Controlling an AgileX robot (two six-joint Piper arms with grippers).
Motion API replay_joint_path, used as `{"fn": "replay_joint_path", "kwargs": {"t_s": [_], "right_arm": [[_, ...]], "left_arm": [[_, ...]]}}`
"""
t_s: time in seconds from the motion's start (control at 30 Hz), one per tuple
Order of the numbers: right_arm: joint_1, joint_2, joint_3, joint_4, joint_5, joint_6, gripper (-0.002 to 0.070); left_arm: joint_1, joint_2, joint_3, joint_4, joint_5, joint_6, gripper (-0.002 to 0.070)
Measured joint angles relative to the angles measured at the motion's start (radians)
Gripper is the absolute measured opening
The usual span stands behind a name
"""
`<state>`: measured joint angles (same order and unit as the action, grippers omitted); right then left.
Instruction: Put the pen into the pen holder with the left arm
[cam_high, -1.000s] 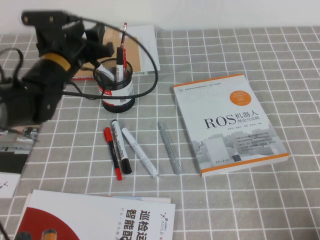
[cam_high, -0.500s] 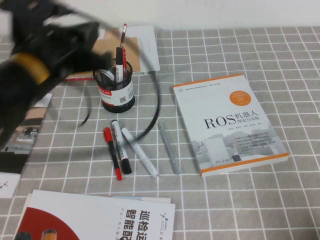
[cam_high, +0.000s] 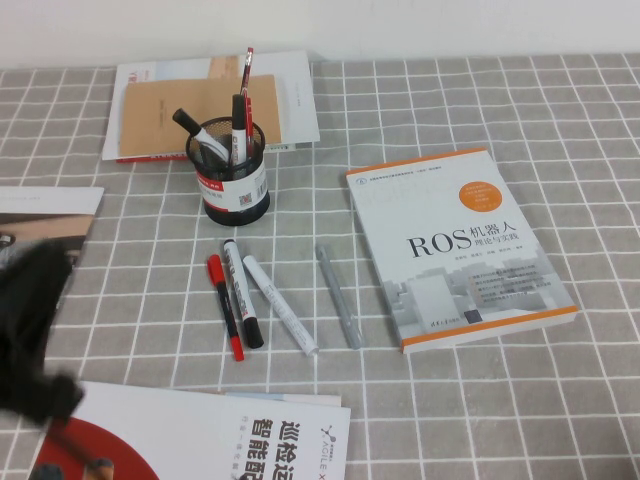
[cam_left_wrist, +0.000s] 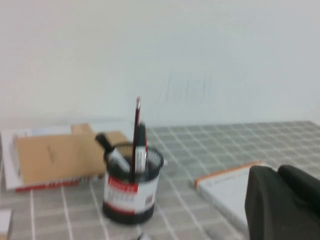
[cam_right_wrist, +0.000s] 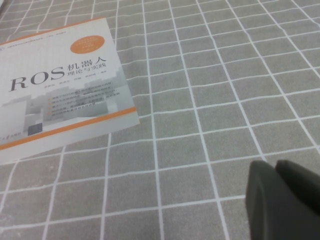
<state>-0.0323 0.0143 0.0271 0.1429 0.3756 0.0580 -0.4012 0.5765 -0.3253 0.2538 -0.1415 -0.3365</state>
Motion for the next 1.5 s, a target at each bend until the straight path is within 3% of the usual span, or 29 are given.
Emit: {"fn": "replay_joint_path", "kwargs": {"t_s": [0.37, 0.53, 0.73, 0.9, 1.13, 1.3, 1.5], "right_arm": [[0.000, 0.000, 0.000, 0.000, 0.000, 0.000, -0.0015], [0.000, 0.000, 0.000, 0.000, 0.000, 0.000, -0.0015], [0.000, 0.000, 0.000, 0.000, 0.000, 0.000, -0.0015], [0.000, 0.000, 0.000, 0.000, 0.000, 0.000, -0.0015], [0.000, 0.000, 0.000, 0.000, 0.000, 0.000, -0.0015], [0.000, 0.000, 0.000, 0.000, 0.000, 0.000, -0.0015], [0.000, 0.000, 0.000, 0.000, 0.000, 0.000, -0.0015]], "left_arm": [[0.000, -0.144, 0.146, -0.004, 0.150, -0.006, 0.0000], [0.013, -0.144, 0.208, -0.008, 0.114, -0.005, 0.0000], [0.153, -0.210, 0.342, -0.193, -0.047, 0.128, 0.0000], [0.248, -0.346, 0.350, -0.204, -0.037, 0.189, 0.0000], [0.299, -0.558, 0.350, -0.222, 0.246, 0.209, 0.0000], [0.299, -0.584, 0.350, -0.228, 0.430, 0.239, 0.0000], [0.299, -0.584, 0.350, -0.228, 0.518, 0.267, 0.0000]]}}
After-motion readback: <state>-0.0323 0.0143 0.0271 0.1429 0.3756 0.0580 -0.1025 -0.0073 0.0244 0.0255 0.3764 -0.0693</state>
